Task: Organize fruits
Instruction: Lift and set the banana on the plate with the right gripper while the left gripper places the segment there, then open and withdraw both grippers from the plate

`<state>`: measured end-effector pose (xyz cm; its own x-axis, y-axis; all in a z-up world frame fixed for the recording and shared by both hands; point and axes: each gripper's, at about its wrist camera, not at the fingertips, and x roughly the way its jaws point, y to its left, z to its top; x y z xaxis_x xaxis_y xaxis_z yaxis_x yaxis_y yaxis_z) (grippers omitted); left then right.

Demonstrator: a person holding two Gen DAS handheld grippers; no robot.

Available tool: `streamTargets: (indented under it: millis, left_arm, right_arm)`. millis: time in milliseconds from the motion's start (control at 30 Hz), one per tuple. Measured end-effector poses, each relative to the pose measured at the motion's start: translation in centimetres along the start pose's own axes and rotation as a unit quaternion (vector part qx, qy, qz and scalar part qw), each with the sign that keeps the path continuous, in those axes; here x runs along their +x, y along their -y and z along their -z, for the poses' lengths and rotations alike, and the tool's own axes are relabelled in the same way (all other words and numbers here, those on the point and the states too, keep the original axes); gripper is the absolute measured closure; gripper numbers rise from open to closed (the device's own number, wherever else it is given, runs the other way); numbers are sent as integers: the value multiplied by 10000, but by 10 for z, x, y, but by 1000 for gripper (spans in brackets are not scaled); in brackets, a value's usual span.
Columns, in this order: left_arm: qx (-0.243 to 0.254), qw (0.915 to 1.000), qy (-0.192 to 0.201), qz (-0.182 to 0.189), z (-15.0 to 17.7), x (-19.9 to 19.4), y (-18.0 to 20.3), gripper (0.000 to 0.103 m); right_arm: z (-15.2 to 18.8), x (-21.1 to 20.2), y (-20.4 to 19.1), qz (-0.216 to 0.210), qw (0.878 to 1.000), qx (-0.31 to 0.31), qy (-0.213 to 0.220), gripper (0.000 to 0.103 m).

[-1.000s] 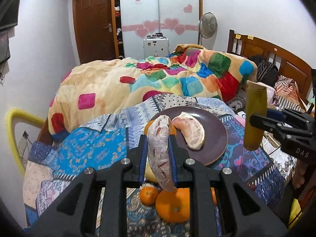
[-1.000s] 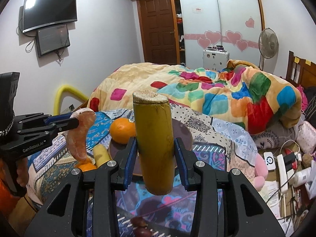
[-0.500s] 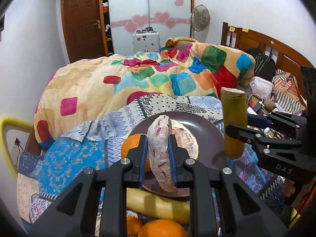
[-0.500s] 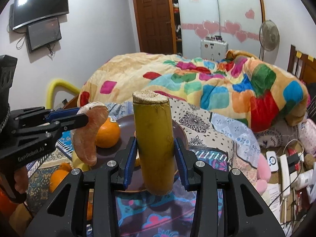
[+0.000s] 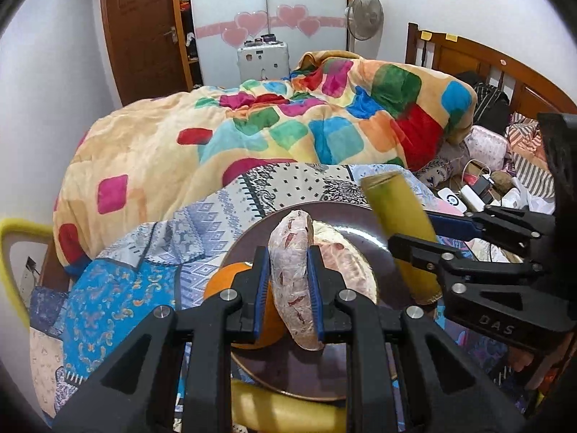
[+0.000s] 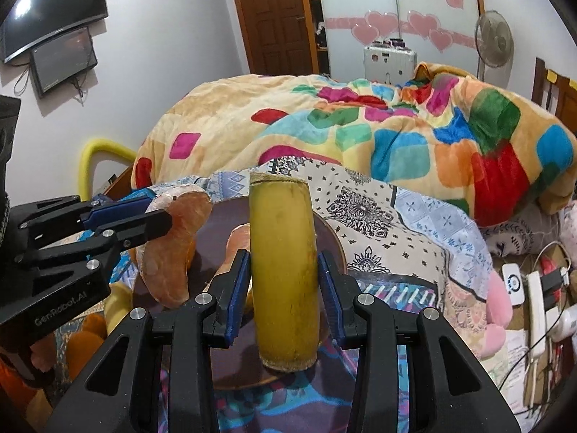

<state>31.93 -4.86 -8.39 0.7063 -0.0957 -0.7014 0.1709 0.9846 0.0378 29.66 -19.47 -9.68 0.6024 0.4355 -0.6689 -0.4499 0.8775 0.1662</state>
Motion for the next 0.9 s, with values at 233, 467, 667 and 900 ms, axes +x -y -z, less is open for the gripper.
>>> streamTargets:
  millis: [233,467,667,900]
  left_arm:
    - [-4,10000,-12,-36,0,0,2,81]
    - [-59,9999,85,-95,3,-23,-1,74]
    - [-125,9995,200,-193,15,-54,-4,60]
    - [-282,9990,267,-210,36,-87,-9,58]
  right_arm:
    - [-2,-6,-2,74,9999,-45,105,68]
    - [5,-31,-10,129,9994,-202,238,68]
    - [10,-55,-20,135,9987,-307,378,68]
    - [23,-86,-35,76,9978,-421,506,67]
